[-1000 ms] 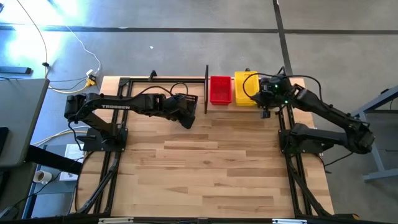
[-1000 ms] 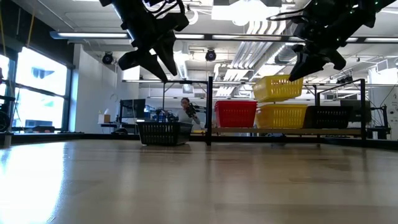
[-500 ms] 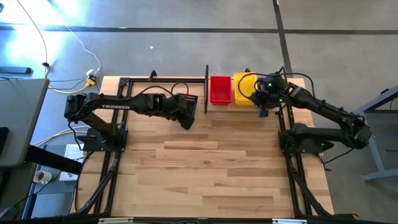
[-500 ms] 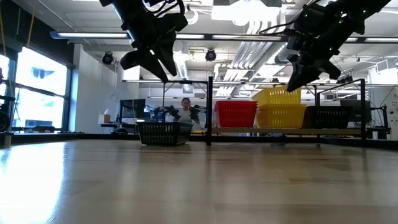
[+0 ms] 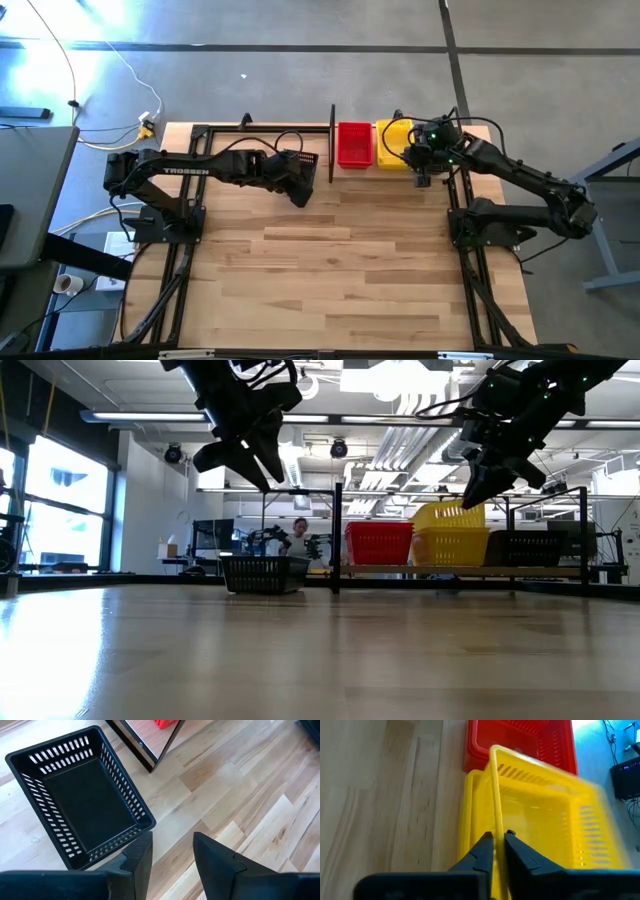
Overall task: Stack baskets on shelf by color
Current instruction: Stack the yellow bin on top of the yellow bin on the shelf, then stack the black bin on top of the black bin on the shelf
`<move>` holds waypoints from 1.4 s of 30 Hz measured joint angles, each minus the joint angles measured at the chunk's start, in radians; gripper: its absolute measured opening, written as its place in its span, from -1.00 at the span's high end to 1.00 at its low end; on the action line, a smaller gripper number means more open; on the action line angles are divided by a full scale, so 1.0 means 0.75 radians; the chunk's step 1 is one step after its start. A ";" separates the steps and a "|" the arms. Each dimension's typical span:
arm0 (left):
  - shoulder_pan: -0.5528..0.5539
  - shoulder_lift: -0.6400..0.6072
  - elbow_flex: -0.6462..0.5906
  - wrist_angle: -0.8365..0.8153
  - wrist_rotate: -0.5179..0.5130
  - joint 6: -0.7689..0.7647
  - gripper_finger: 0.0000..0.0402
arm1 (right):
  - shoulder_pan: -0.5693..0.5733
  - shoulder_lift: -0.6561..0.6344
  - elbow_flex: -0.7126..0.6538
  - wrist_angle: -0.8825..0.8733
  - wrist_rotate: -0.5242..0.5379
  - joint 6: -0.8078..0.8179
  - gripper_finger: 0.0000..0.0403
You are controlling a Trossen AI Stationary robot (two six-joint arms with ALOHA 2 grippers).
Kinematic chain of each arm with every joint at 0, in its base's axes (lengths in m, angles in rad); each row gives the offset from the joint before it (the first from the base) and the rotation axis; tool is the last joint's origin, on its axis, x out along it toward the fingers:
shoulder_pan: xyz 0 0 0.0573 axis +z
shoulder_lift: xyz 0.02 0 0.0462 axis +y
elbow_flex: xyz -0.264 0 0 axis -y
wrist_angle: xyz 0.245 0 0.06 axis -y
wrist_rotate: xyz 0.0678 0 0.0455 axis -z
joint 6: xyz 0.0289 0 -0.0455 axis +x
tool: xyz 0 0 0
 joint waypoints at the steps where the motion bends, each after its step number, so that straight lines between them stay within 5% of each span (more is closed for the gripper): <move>1: 0.000 0.000 0.000 0.000 0.000 -0.001 0.35 | 0.000 0.000 0.000 0.000 0.000 0.007 0.81; 10: 0.000 0.000 0.000 0.001 0.000 -0.002 0.35 | 0.000 0.000 0.013 -0.001 -0.001 0.021 0.47; 21: 0.001 0.000 0.001 -0.047 0.002 0.072 0.35 | 0.001 -0.001 0.167 -0.221 -0.013 0.396 0.45; 26: 0.062 0.000 0.001 -0.229 -0.027 -0.081 0.35 | 0.066 -0.001 0.203 -0.271 -0.037 0.607 0.45; 42: 0.356 0.055 0.001 -0.262 -0.032 -0.186 0.35 | 0.357 -0.001 0.206 -0.137 -0.014 0.836 0.45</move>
